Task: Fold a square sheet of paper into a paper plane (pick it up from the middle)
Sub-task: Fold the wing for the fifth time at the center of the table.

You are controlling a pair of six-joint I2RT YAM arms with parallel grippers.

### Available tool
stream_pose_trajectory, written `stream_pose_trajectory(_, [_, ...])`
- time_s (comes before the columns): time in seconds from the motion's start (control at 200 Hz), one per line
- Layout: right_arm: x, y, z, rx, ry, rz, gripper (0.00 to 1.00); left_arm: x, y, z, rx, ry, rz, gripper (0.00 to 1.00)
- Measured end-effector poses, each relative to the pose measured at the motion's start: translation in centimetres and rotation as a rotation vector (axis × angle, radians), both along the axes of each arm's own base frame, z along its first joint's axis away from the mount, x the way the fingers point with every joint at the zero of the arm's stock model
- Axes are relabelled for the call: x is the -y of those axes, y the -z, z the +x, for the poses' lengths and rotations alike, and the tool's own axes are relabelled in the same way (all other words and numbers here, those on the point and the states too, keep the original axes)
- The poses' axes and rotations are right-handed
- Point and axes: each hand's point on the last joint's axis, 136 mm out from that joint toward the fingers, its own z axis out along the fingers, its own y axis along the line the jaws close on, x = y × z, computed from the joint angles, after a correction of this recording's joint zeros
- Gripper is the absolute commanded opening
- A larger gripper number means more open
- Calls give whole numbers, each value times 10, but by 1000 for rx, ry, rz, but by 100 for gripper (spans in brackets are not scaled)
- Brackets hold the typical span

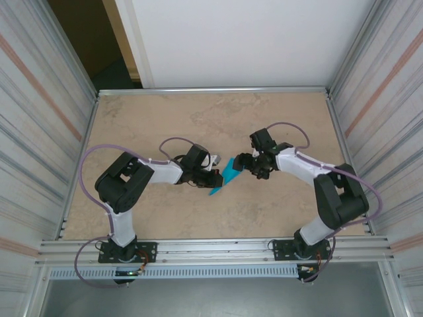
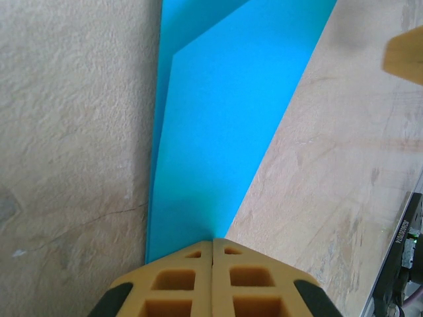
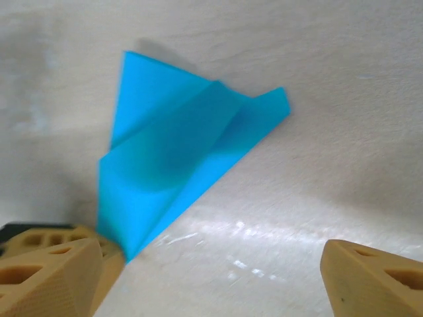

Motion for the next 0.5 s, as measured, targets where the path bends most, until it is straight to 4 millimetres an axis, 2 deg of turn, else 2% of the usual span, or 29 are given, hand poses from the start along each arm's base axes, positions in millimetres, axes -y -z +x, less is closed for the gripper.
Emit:
stream_pose_trajectory(0.095, [-15,-12,-3,49,-47,60,63,0,1,0,-5,-3,0,5])
stream_pose_trajectory(0.16, [-27,-15,-8,62,-88,84,46,0,1,0,-7,-6,0,5])
stream_pose_trajectory(0.246, [-41,-14,-12,64,-136,110,30,0,1,1,-8,-7,0,5])
stream_pose_trajectory(0.386, [-51,0,-11,22,-154,135,19,0,1,0,-11,-10,0,4])
stream_pose_trajectory(0.501, [-57,10,-7,-9,-160,138,16,0,1,0,-13,-12,0,4])
